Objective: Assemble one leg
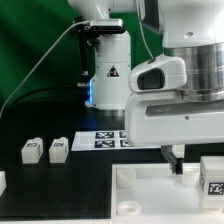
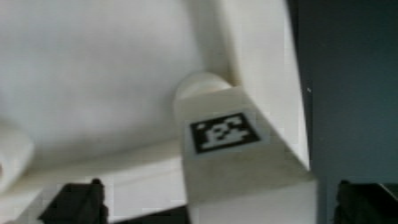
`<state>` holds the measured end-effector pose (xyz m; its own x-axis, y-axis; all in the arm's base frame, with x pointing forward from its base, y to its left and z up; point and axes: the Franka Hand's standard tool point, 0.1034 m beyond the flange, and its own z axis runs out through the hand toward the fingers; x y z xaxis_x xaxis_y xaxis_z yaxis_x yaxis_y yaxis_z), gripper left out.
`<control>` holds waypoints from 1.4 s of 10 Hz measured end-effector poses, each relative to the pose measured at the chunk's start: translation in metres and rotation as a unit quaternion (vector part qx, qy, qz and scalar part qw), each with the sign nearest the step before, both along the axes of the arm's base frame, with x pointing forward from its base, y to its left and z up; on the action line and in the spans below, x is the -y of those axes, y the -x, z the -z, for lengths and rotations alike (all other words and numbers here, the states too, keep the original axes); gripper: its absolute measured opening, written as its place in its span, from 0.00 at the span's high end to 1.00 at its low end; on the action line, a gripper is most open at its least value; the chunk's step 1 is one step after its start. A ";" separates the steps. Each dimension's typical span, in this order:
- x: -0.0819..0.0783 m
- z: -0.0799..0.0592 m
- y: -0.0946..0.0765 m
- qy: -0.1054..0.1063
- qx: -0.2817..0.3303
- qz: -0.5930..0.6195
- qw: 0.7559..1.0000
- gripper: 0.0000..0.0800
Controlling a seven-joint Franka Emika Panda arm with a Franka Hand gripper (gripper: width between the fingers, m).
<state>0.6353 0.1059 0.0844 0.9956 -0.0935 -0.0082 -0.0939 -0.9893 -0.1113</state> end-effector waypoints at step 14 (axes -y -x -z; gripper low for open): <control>-0.004 0.003 0.014 -0.024 -0.021 0.580 0.814 0.63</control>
Offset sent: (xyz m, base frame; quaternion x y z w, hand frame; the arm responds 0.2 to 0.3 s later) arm 0.0000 0.0000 0.0000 0.0000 0.0000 0.0899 0.9960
